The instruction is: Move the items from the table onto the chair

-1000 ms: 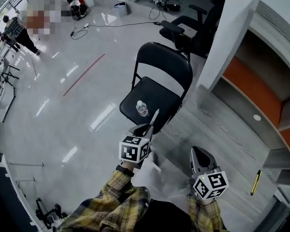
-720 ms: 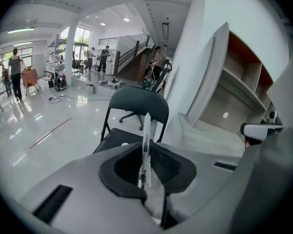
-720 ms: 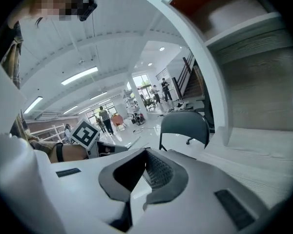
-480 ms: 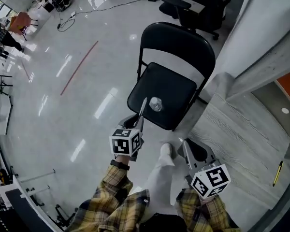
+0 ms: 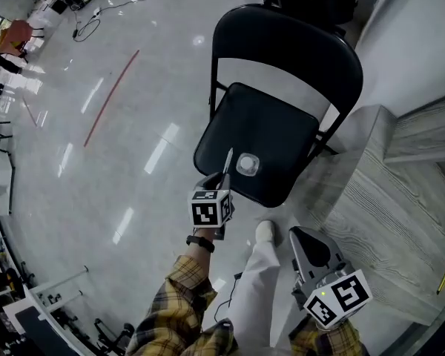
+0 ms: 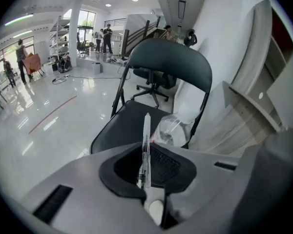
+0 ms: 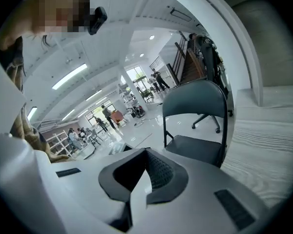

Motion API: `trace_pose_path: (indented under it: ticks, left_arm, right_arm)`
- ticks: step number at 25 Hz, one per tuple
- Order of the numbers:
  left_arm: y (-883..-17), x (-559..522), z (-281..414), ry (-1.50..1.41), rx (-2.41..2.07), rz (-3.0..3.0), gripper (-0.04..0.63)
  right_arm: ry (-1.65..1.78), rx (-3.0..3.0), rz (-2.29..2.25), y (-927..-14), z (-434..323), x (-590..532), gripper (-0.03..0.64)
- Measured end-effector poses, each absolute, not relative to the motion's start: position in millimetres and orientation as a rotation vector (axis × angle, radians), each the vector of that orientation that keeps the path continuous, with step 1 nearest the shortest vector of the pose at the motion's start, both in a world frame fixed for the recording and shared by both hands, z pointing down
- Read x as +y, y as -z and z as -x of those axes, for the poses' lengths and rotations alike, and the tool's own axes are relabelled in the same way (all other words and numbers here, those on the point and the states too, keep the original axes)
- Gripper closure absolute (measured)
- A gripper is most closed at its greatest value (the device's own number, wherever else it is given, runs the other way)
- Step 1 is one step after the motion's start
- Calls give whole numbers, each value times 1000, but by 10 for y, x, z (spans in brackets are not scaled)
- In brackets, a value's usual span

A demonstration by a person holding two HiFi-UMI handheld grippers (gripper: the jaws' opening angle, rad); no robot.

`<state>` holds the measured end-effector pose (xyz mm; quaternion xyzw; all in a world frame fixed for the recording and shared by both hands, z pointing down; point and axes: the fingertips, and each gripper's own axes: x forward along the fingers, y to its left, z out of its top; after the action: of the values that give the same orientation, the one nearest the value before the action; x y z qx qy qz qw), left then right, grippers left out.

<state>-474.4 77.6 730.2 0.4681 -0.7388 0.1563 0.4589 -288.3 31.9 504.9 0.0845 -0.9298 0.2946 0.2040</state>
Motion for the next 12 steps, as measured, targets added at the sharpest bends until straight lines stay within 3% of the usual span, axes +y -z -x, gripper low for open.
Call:
trace_pose_path:
  ticks: [12]
  left_arm:
    - [-8657, 627, 4932, -422, -1700, -1047, 541]
  right_arm:
    - [-916, -2647, -292, -5203, 3106, -58, 598]
